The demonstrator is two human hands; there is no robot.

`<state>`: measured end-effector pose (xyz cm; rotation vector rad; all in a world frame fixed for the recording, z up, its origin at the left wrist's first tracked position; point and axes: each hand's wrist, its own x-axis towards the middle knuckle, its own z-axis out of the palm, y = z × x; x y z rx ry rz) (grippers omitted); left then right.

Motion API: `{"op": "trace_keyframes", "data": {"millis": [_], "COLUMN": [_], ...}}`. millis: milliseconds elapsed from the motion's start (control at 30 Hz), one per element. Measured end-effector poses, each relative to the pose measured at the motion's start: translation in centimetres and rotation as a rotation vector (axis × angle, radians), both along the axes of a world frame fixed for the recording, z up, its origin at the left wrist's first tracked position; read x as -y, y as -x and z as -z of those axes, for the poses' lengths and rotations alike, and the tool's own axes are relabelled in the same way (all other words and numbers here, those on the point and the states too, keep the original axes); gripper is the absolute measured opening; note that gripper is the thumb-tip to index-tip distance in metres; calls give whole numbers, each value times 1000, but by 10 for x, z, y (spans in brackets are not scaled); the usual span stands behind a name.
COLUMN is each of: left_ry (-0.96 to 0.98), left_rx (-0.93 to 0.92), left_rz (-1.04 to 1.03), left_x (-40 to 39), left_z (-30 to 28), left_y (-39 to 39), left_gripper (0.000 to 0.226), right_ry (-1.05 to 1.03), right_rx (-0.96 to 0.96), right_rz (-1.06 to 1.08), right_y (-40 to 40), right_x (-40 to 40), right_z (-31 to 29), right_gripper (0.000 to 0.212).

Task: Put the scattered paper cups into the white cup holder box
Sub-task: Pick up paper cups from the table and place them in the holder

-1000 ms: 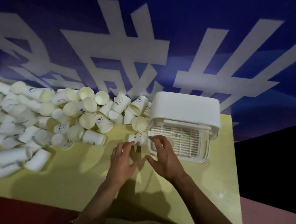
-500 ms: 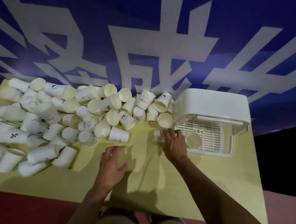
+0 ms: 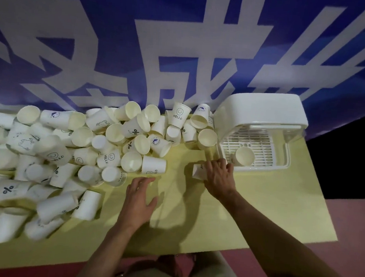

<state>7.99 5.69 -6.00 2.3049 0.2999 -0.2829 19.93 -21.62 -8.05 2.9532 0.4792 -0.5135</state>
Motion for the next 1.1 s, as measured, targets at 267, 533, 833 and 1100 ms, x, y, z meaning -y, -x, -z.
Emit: {"op": "trace_keyframes", "data": {"millis": [267, 533, 833, 1100], "left_ry": [103, 42, -197, -463], "left_rx": [32, 166, 115, 108], "left_rz": [20, 5, 33, 8], "left_x": [36, 90, 167, 198], "left_z": [4, -19, -5, 19], "left_y": [-10, -64, -171, -200], "left_gripper": [58, 64, 85, 79], "right_ry": [-471, -715, -902, -953], "right_rx": [6, 163, 61, 24], "right_rz": [93, 113, 164, 78], "right_y": [36, 39, 38, 19], "right_x": [28, 92, 182, 238], "right_z": [-28, -67, -81, -77], "right_gripper": [65, 67, 65, 67]}}
